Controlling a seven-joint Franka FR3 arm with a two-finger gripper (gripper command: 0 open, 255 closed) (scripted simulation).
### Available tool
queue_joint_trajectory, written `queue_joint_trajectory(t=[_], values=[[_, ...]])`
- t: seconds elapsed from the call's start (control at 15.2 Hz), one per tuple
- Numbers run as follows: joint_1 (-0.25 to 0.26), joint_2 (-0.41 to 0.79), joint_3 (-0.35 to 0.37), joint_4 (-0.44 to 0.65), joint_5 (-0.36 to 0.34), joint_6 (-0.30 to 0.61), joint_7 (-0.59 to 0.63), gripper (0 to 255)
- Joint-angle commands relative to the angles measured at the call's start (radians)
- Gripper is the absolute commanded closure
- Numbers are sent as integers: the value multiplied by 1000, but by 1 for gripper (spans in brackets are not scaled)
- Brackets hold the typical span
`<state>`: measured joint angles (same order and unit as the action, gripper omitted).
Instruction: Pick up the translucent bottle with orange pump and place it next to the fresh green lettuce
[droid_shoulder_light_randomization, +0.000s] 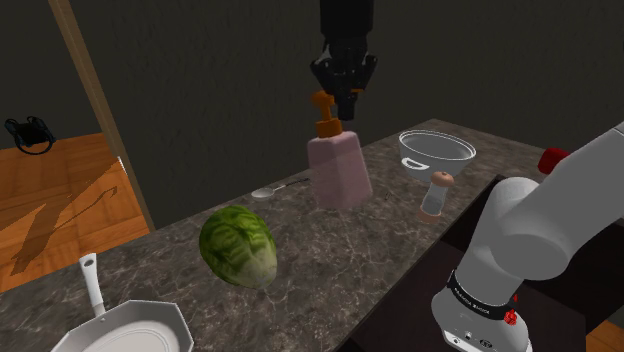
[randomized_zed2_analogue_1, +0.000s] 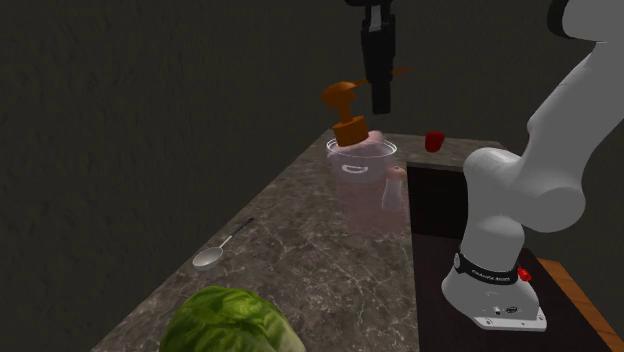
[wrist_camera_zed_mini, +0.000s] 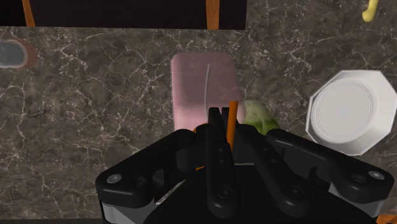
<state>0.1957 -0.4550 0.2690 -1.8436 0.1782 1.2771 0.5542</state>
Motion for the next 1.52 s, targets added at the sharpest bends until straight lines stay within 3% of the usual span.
queue_joint_trajectory(t=[0.0, 1.45], values=[[2, -11, 2, -36, 3, 25, -1, 255], [15, -86, 24, -394, 28, 309, -33, 255]])
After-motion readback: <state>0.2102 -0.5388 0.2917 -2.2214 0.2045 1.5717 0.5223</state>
